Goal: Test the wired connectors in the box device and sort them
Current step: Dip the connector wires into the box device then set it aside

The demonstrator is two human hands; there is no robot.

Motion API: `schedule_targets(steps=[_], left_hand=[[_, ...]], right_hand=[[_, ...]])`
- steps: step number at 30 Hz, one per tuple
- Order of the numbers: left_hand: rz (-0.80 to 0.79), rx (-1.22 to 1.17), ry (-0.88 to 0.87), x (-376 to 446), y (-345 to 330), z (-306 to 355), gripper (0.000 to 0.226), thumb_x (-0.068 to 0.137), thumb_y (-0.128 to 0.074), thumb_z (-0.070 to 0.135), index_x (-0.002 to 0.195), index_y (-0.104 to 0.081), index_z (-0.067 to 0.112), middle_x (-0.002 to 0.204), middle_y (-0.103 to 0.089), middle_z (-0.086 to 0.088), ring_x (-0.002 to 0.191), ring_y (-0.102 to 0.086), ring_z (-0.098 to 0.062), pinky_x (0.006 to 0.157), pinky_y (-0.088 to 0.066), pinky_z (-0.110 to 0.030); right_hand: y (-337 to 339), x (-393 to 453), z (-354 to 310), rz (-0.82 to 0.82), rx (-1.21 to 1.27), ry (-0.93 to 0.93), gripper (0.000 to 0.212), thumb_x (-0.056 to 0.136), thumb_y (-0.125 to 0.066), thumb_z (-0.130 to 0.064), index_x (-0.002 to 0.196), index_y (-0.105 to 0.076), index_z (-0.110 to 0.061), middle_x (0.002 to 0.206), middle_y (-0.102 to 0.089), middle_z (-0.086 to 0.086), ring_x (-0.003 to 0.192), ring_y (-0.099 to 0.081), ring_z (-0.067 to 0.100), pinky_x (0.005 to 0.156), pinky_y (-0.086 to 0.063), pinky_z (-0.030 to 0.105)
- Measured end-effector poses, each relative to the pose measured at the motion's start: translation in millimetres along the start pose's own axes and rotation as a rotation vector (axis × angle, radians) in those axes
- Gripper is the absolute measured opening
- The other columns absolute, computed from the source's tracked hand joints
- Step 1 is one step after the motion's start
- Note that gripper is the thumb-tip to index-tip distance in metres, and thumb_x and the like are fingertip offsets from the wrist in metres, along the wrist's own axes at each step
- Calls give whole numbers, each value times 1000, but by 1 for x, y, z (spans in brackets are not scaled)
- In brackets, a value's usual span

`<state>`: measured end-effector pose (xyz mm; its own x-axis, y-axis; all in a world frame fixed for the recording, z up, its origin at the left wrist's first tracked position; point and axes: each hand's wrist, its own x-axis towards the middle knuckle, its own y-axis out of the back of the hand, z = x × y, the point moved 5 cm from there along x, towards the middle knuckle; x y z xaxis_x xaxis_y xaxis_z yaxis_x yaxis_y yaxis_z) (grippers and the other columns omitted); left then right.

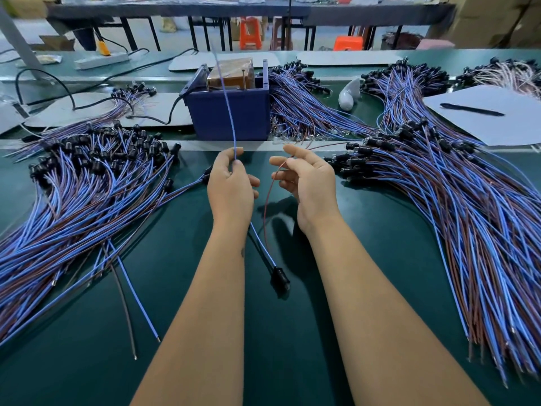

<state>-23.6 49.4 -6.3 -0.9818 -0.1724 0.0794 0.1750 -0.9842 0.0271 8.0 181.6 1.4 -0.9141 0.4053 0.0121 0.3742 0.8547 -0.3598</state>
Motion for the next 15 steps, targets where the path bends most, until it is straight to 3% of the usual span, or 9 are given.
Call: schedule_targets(steps=[4,11,15], left_hand=[[28,11,36,2,-1,-2,24,97,-37,13,104,-57,25,60,-52,6,38,-39,0,42,-34,-15],[17,-44,110,4,1,-5,28,92,-33,5,97,-55,21,67,-59,1,42,-48,-6,55,-42,-25],[-10,-63,97,2,0,-4,29,92,-30,2,101,-53,19,68,-62,-2,45,-56,-9,49,-45,-22]], right_hand=[[2,0,-1,43,-83,72,18,98,-49,-4,99,-64,-14,79,-68,4,60,-61,10,64,-51,21],[-3,-5,-2,-6,-216,159,28,95,-50,1,114,-39,-16,76,-65,5,54,-59,8,58,-48,16],[-5,-2,0,-22,-292,124,18,96,-52,-2,112,-54,-10,74,-65,0,51,-54,6,60,-47,20]])
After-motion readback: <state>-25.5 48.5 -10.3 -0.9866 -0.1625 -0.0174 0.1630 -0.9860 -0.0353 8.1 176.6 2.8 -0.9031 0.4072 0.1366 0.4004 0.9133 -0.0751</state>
